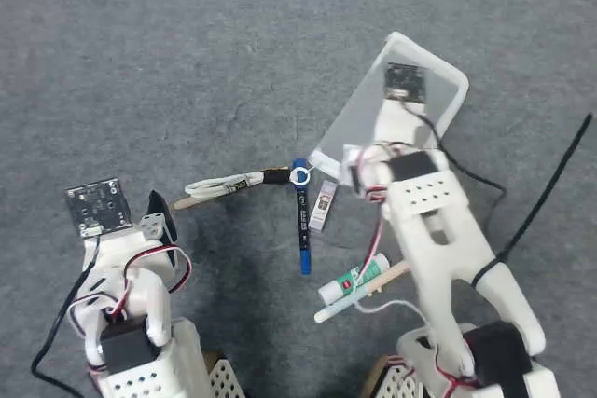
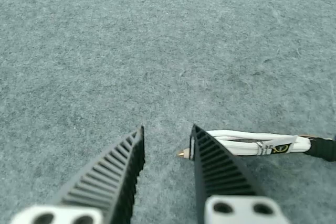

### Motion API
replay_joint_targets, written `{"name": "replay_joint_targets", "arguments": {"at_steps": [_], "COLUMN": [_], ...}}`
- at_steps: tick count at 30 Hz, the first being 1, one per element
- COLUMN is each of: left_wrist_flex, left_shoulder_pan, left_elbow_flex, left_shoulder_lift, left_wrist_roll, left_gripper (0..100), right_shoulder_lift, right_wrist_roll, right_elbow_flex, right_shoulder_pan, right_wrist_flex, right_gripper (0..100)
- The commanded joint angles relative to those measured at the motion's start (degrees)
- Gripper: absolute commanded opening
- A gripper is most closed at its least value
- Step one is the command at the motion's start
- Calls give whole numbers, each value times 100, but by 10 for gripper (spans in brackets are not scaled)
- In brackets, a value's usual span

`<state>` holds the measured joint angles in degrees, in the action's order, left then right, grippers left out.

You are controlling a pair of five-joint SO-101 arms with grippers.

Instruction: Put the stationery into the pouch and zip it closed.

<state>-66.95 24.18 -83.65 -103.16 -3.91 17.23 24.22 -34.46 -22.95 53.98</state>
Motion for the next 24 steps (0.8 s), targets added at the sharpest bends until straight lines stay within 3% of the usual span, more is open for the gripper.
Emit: {"name": "replay_joint_targets", "arguments": {"at_steps": [1, 11, 24], "left_wrist_flex": [193, 193, 193], "left_shoulder_pan": [26, 26, 26], "left_elbow_flex": [48, 40, 40], "left_shoulder_lift": [-132, -132, -132], "left_wrist_roll": [26, 35, 35], "left_gripper": [137, 137, 137], "right_shoulder_lift": [303, -1297, -3266], "right_wrist_roll": [598, 1741, 3262], "right_elbow_flex": [818, 2163, 3807], "right_shoulder_pan": [-646, -1903, -2062], "right_wrist_flex": [593, 690, 664], "right_gripper": [191, 194, 195]}}
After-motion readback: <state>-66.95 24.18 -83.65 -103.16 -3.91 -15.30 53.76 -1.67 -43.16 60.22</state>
